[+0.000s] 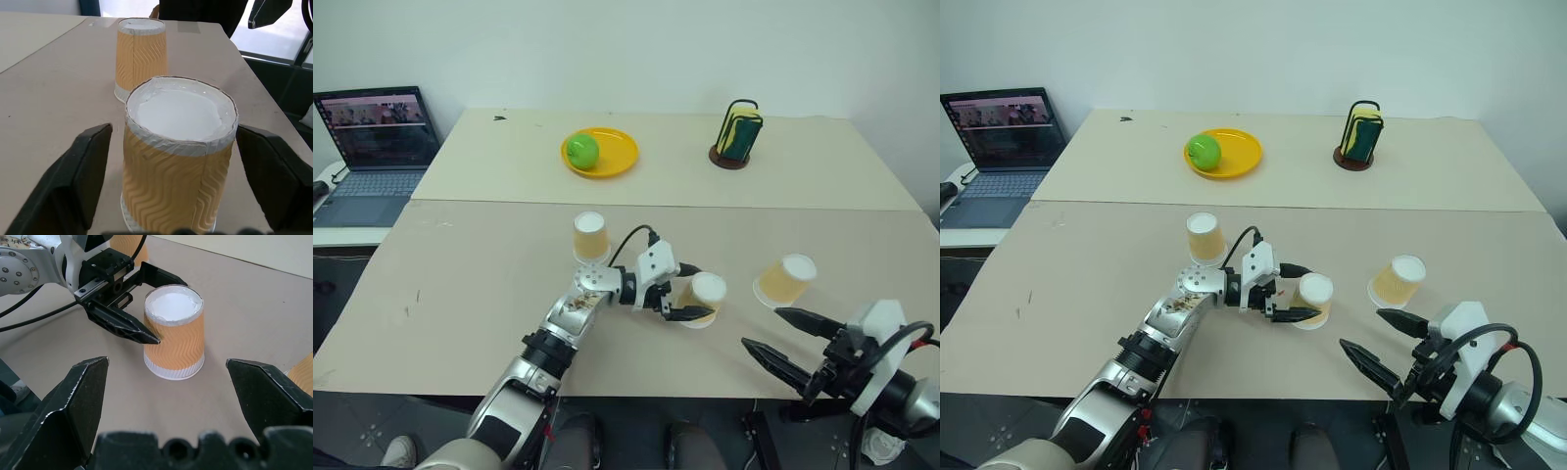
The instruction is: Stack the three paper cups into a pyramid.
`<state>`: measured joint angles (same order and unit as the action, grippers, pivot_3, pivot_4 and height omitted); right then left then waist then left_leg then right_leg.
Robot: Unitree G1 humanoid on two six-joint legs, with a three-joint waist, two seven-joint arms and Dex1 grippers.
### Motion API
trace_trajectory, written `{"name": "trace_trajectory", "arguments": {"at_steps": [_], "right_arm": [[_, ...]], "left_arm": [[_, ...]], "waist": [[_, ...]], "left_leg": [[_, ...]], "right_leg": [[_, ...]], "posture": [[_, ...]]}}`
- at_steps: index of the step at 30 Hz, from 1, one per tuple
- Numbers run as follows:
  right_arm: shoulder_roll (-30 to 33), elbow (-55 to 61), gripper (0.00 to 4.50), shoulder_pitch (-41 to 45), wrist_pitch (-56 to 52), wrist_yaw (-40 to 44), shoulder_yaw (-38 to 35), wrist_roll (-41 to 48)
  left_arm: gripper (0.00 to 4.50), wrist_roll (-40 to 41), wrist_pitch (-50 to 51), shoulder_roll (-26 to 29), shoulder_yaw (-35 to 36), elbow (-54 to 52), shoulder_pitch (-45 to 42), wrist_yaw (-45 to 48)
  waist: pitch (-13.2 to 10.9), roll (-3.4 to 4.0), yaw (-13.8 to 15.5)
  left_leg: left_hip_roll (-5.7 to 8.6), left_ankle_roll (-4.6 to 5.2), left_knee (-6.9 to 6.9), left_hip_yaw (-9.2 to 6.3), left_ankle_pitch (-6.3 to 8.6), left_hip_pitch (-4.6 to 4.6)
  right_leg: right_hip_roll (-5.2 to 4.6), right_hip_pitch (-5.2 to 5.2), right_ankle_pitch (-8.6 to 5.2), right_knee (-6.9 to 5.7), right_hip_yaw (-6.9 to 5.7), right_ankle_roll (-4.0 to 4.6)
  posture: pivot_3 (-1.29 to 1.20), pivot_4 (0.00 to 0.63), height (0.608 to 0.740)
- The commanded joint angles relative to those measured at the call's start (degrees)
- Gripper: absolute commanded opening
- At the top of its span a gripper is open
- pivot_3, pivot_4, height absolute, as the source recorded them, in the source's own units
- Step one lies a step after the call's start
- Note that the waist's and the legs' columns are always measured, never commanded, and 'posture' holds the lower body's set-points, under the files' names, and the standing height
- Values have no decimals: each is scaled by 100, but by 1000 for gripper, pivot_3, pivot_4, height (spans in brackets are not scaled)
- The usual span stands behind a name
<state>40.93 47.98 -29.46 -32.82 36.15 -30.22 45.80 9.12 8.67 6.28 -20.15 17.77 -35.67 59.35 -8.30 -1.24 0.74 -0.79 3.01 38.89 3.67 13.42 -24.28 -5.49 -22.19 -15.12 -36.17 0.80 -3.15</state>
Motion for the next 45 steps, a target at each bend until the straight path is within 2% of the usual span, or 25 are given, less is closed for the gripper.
{"name": "trace_trajectory", "arguments": {"at_steps": [1, 6, 14, 20, 22, 24, 29, 35, 45], "right_arm": [[-16, 165, 4500, 29, 93, 1, -163, 73], [-2, 143, 4500, 50, 90, 20, -142, 60], [18, 100, 4500, 53, 82, 82, -174, 75], [48, -9, 4500, 194, 80, 123, -40, 10], [67, -53, 4500, 254, 75, 167, -18, 9], [80, -100, 4500, 285, 75, 213, -4, 0], [142, -280, 4500, 480, 83, 337, 170, -67], [266, -515, 4500, 759, 71, 506, 256, -85], [284, -611, 4500, 847, 58, 603, 301, -129]], "left_arm": [[4472, 70, -21, 12, 18, -220, -12, 75], [4472, 117, 20, 85, 103, -366, -42, 72], [4472, 499, 680, 991, 482, -1950, 219, 177], [4472, 778, 1404, 1636, 919, -2886, 633, -116], [4472, 724, 1619, 1603, 1287, -3163, 857, -785], [4472, 508, 1775, 1327, 1638, -3444, 1110, -1750], [4472, 124, 1898, 855, 1728, -4185, 2044, -3048], [4472, 55, 1959, 602, 1820, -4319, 2434, -3666], [4472, 107, 1890, 623, 2207, -3783, 2243, -4010]], "waist": [[0, 0, 0], [0, 0, 0], [3, 5, -14], [4, 7, -2], [4, 8, -1], [4, 7, 2], [4, 7, 1], [4, 6, 23], [4, 6, 17]], "left_leg": [[0, 0, 0, 0, 0, 0], [0, 0, 0, 0, 0, 0], [-2, 0, 0, -1, 0, 1], [-3, -1, 1, -1, 0, 5], [-2, -1, 2, -1, 0, 5], [-2, 0, 1, -2, 0, 4], [-1, 0, 1, -5, 0, 4], [-1, -4, 3, -4, -3, 8], [-1, -4, 3, -4, -2, 5]], "right_leg": [[0, 0, 0, 0, 0, 0], [0, 0, 0, 0, 0, 0], [-1, -1, 0, -3, 1, 0], [-3, 2, 0, -5, 1, 0], [-4, 2, 0, -5, 2, 0], [-5, 2, 0, -4, 1, 0], [-9, 6, 2, -1, 1, -4], [-8, 4, 6, -9, 2, -1], [-8, 3, 8, -5, 2, -2]], "posture": [[0, 150, 735], [0, 150, 735], [0, 150, 735], [0, 150, 735], [0, 150, 735], [0, 150, 735], [0, 150, 735], [0, 150, 735], [0, 150, 735]]}}
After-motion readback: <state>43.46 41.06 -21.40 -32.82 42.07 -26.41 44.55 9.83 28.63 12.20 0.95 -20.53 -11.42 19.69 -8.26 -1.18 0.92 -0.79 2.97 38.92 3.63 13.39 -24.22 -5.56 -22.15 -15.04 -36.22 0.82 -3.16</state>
